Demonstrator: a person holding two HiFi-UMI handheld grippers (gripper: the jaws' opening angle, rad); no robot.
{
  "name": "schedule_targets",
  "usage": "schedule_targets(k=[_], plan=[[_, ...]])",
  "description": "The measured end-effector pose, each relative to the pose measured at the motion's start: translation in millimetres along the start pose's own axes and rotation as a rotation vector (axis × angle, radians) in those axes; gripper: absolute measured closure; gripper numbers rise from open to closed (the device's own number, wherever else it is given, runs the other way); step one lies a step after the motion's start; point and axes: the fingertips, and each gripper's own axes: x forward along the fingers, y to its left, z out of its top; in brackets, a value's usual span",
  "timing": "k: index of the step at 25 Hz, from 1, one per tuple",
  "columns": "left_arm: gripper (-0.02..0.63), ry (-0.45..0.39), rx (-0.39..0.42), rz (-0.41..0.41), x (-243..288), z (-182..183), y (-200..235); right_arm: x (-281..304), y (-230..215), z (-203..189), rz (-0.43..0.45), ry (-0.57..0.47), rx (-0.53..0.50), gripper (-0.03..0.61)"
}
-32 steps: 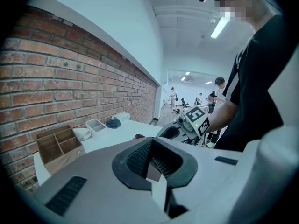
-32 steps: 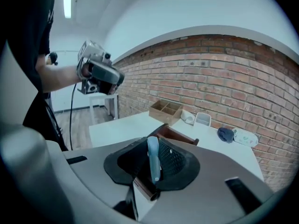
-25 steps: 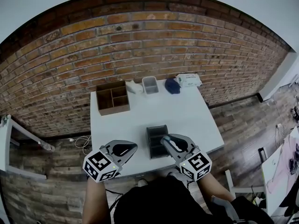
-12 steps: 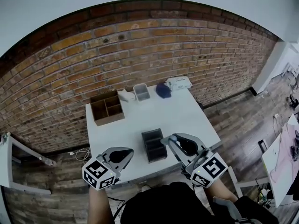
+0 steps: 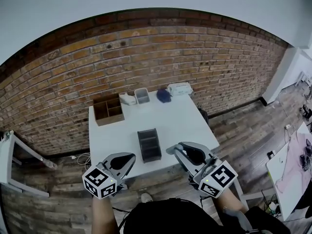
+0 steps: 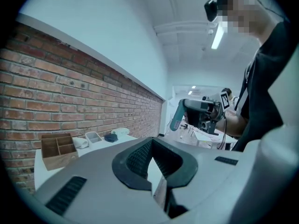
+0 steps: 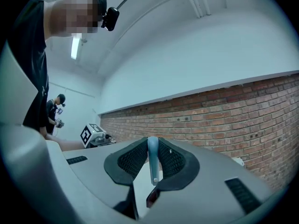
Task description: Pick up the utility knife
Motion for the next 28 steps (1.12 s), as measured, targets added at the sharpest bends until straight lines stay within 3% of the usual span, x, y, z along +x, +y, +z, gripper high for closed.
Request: schedule_targets(k=[9, 16, 20, 28], plan=[[0.618, 0.046, -0.006, 0.012, 6.7, -24.6, -113.2, -106.4, 16.8, -7.5, 0.019, -0.005, 0.052, 0.506], [0.618, 0.041, -0.019, 0.066, -7.0, -38.1, -197.2, -180.3, 41.0, -6.0, 0.051, -0.029, 0.081, 0.506], [0.618, 0.081, -0.03, 0.041, -8.7, -51.3, -250.8, -216.7, 59.9, 0.1, 0.082, -0.027, 0.076, 0.506], [0.618, 0.074, -0.073, 0.053, -22.3, -50.1, -294.3, -255.7, 73.9, -4.1, 0.096, -0.021, 0.125, 0.507]])
